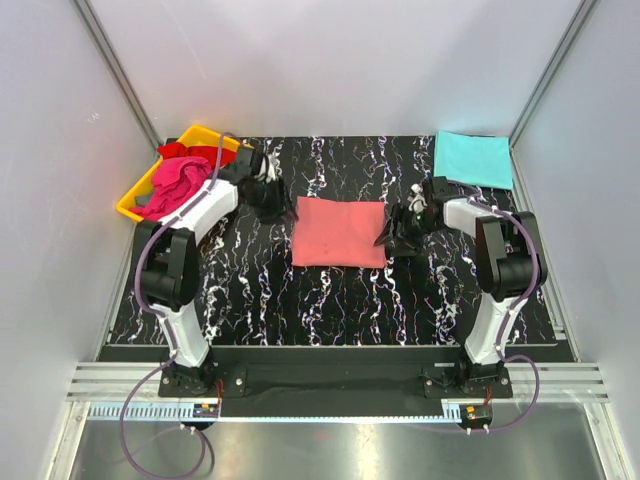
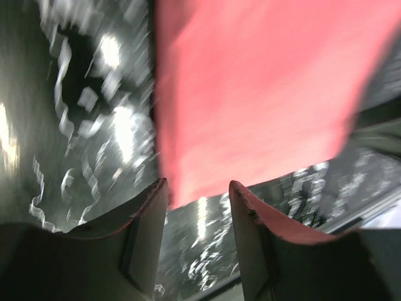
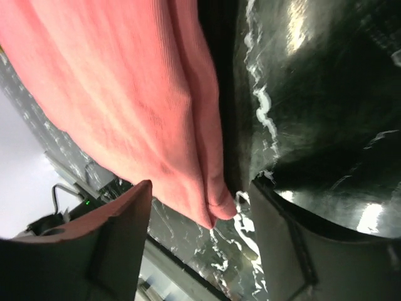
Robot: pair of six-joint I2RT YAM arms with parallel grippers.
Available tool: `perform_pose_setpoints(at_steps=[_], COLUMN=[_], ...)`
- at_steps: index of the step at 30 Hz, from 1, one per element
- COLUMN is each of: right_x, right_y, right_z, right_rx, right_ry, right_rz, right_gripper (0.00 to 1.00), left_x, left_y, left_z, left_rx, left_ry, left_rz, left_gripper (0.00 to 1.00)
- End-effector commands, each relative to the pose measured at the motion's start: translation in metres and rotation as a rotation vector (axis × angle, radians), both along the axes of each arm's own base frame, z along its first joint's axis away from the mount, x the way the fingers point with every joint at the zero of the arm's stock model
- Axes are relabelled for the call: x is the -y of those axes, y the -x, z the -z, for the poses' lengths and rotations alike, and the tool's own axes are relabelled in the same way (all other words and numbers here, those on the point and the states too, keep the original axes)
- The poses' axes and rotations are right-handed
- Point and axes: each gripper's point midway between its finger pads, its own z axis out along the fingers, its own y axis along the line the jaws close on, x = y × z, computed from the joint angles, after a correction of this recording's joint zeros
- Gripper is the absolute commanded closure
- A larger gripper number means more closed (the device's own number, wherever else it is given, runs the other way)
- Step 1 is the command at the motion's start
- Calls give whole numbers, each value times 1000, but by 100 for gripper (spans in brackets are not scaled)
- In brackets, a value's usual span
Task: Fold and stack the t-shirts
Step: Fold the tshirt
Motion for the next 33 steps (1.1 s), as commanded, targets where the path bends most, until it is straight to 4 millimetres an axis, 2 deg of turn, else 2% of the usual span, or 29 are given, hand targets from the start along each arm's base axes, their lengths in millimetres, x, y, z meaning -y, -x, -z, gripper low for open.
perform_pose_setpoints(at_steps=[1,2,3,5,6,8,9,11,12,13,15,17,21,23,28,31,32,33], right_x=[13,12,10,5,5,0,-1,1,3,6,11,12,19,21,21,15,14,13], right_y=[-27,-34,-41,-61,-67,-83,-88,-104,-114,-117,-125,-127,-122,-122,-128,-131,-132,-132], right_z=[-25,-24,-24,-23,-21,-19,-18,-10,-11,-2,2,12,27,30,21,5,0,-5], right_rx=[106,119,134,164,165,184,188,201,218,204,218,216,192,195,219,235,240,249], right_ry=[84,80,70,51,50,33,31,53,66,79,98,116,153,166,160,115,105,97], right_rz=[4,-8,-19,-38,-39,-50,-52,-45,-34,-19,-5,-9,-16,-17,-13,-17,-16,-16], right_gripper=[27,27,27,27,28,31,32,37,41,45,54,59,64,65,66,57,47,44], left_x=[27,36,41,54,59,69,70,67,66,65,58,47,37,34,37,38,40,40], left_y=[-39,-45,-51,-63,-67,-78,-83,-101,-110,-118,-136,-150,-161,-158,-158,-165,-163,-162], left_z=[-50,-58,-47,-50,-32,-27,-10,-4,7,7,8,8,20,25,12,-4,-8,-21], left_rx=[194,218,196,211,165,173,146,168,164,180,202,214,194,176,148,152,152,165], left_ry=[119,167,182,244,262,311,311,296,303,320,366,376,390,408,518,550,553,561], left_rz=[88,116,124,160,158,174,162,143,125,114,51,1,-52,-67,-101,-99,-92,-82], left_gripper=[50,51,50,51,52,53,54,55,55,56,57,57,58,57,54,54,54,54])
